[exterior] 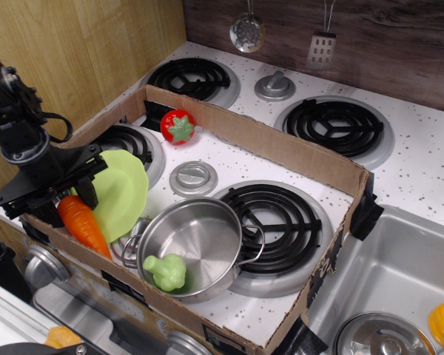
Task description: Take carrot off plate
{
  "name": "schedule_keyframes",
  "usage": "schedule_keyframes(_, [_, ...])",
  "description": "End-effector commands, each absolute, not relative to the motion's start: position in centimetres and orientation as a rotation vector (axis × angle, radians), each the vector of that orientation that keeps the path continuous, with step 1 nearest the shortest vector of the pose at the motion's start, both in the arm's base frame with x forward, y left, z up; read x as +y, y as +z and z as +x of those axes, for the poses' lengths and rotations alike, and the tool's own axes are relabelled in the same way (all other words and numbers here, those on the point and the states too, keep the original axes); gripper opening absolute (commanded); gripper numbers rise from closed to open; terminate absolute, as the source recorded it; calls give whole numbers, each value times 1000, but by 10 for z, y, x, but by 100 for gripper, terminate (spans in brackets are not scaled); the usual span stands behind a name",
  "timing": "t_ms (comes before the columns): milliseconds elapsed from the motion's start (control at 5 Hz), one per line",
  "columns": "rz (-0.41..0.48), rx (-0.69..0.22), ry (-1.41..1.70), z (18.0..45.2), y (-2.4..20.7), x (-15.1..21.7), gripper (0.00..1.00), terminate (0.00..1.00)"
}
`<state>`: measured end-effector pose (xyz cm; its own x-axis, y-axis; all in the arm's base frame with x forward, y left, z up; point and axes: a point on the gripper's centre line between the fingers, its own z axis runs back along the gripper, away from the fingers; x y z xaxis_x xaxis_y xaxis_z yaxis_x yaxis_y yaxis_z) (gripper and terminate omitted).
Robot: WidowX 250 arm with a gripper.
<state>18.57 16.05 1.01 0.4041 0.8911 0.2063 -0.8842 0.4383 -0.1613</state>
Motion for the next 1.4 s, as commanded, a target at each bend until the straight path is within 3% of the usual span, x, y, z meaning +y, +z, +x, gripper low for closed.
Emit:
schedule_keyframes(0, [14, -272, 1084, 187, 29, 152, 0, 0])
schedule_keyframes(400, [112, -298, 1025, 213, 84, 135, 0, 0])
schedule_keyframes(600, [110, -311, 1033, 231, 99, 126, 0, 0])
schedule_keyframes(1000, [54, -318, 1155, 274, 104, 85, 0, 0])
schedule_keyframes(1200, [31, -320, 1252, 293, 91, 54, 0, 0])
